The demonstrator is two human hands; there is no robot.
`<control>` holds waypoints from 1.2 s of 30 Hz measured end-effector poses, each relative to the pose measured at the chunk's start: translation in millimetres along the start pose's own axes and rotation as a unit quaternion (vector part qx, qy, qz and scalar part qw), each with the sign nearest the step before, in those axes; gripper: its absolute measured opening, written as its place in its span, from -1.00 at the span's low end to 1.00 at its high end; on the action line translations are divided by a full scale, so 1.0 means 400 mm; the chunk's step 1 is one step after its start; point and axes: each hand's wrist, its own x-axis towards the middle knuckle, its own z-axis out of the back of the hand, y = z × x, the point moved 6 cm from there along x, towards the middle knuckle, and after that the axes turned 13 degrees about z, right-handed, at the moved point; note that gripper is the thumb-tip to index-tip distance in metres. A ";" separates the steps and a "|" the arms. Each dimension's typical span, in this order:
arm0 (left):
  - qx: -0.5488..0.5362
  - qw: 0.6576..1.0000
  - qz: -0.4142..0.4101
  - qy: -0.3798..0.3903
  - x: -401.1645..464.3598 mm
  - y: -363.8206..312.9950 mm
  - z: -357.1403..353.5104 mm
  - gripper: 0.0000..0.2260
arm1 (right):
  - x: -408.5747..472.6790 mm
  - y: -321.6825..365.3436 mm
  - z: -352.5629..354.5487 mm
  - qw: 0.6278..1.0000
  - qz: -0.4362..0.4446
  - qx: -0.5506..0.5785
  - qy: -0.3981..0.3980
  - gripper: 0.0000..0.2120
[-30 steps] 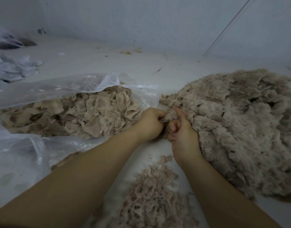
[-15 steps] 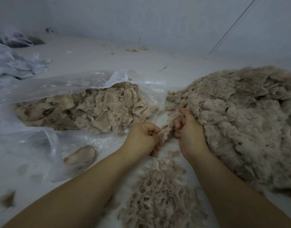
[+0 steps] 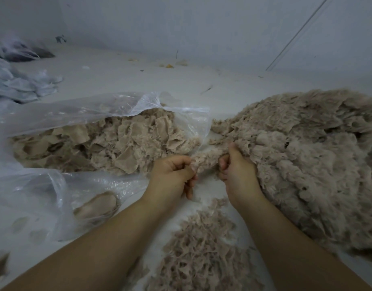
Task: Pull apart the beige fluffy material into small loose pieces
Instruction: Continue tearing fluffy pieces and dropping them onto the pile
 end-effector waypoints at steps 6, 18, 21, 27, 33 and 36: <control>0.051 0.997 0.028 0.046 0.013 0.000 -0.033 -0.78 | -0.006 0.003 -0.005 0.999 0.033 -0.020 0.010 -0.34; 0.089 0.996 -0.011 0.015 0.027 0.000 -0.040 -0.87 | -0.014 0.020 -0.009 0.999 0.029 -0.001 0.027 -0.39; 0.058 0.995 -0.078 -0.016 0.000 -0.022 -0.030 -0.85 | -0.011 0.020 -0.010 1.000 -0.002 0.001 0.014 -0.37; 0.021 0.990 -0.138 -0.035 -0.028 -0.043 -0.029 -0.82 | -0.012 0.020 -0.013 0.998 -0.051 -0.020 0.024 -0.49; 0.010 0.987 -0.146 -0.061 -0.030 -0.044 0.001 -0.79 | -0.006 0.025 -0.010 0.998 -0.051 -0.029 0.033 -0.49; 0.009 0.988 -0.137 -0.076 -0.026 -0.044 0.013 -0.77 | -0.007 0.023 -0.011 0.997 -0.045 -0.036 0.042 -0.38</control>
